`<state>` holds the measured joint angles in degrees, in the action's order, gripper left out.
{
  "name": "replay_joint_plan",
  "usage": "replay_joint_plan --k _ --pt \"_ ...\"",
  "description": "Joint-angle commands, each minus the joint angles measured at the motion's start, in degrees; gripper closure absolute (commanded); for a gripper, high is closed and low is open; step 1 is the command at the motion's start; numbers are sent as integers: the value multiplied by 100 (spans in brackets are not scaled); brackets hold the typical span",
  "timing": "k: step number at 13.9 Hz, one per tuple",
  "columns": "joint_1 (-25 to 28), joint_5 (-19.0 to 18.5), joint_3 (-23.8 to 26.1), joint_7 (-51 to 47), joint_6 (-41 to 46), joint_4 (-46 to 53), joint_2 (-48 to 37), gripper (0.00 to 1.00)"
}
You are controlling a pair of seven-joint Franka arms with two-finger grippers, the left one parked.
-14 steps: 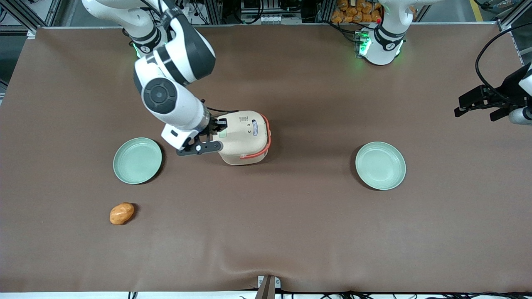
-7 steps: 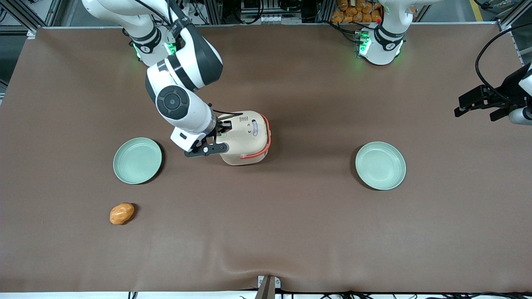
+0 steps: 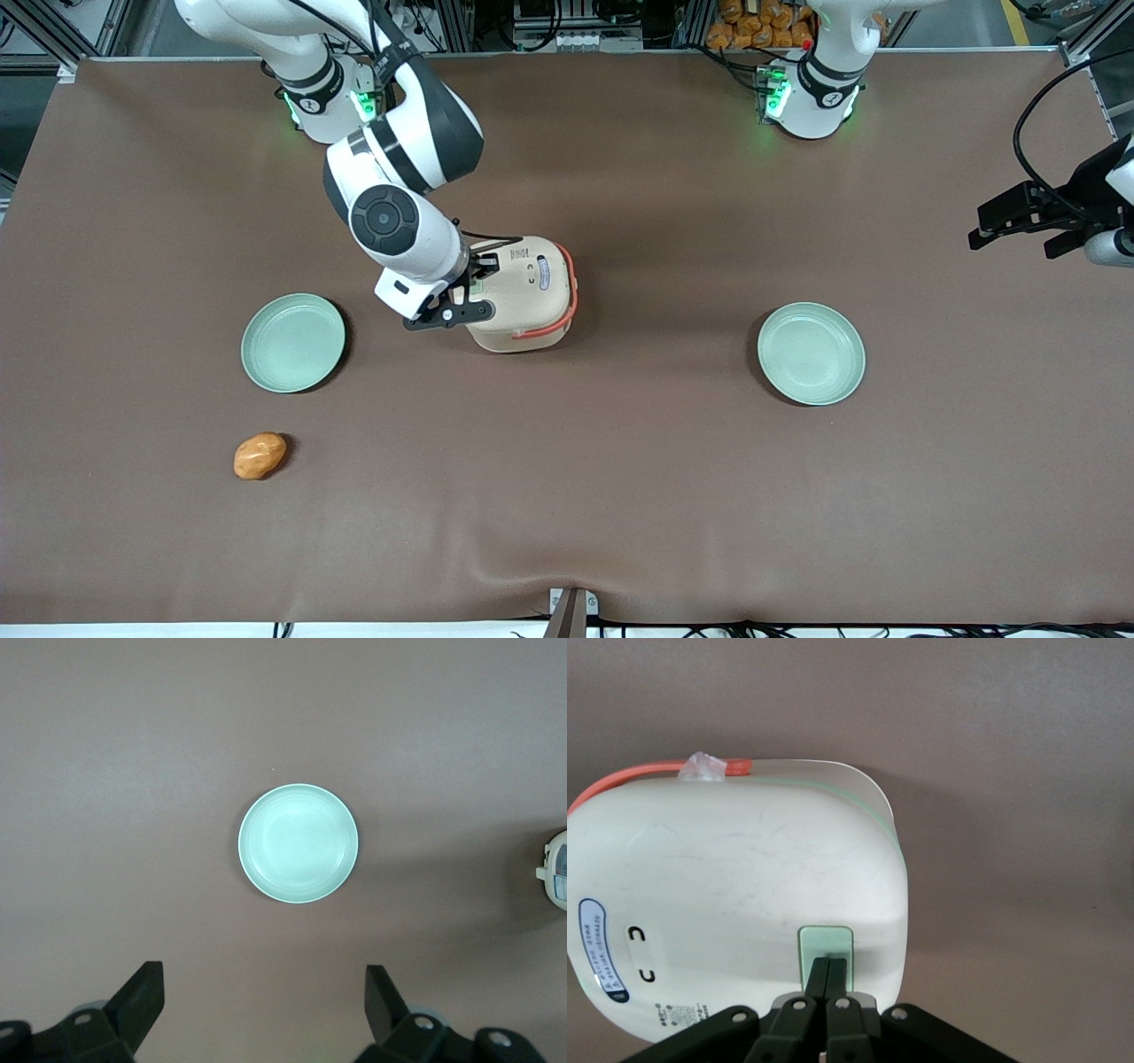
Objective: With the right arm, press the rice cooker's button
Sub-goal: 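Press the green lid-release button with the closed right gripper fingertips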
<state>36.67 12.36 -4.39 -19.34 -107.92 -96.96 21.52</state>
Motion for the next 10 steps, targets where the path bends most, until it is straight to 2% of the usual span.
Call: replay_joint_plan --k 1,5,10 --pt "77 92 -62 44 -159 -103 -8 100" --pt "77 92 -53 53 -220 -112 54 100" --pt "104 65 -62 62 -747 -341 142 100"
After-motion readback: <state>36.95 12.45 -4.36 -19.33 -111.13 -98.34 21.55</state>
